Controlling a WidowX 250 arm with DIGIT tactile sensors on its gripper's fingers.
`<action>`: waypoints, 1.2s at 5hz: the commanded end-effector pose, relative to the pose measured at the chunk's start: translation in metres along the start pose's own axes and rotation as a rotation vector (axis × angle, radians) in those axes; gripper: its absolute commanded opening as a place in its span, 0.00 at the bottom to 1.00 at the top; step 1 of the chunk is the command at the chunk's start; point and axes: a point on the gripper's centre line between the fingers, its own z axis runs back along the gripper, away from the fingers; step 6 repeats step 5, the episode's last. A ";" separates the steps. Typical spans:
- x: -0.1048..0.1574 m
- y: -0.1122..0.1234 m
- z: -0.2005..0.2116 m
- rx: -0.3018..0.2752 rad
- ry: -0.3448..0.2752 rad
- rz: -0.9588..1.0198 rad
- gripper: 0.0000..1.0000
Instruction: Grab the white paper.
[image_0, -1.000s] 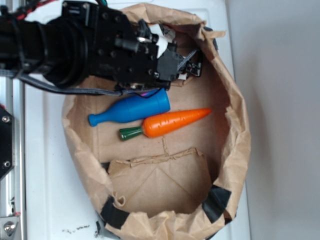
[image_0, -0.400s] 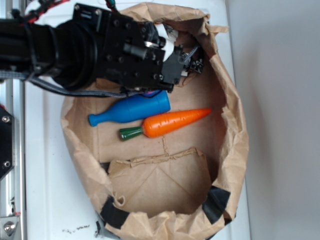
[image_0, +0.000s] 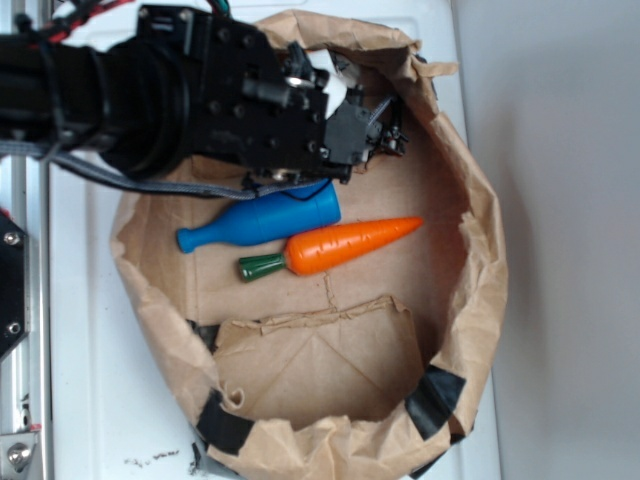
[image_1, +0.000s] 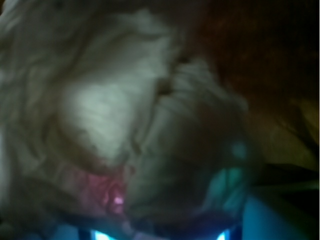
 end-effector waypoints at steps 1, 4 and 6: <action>0.013 0.012 0.052 -0.055 0.063 -0.064 0.00; 0.010 0.025 0.088 -0.025 0.177 -0.232 0.00; 0.004 0.031 0.090 -0.028 0.155 -0.327 0.00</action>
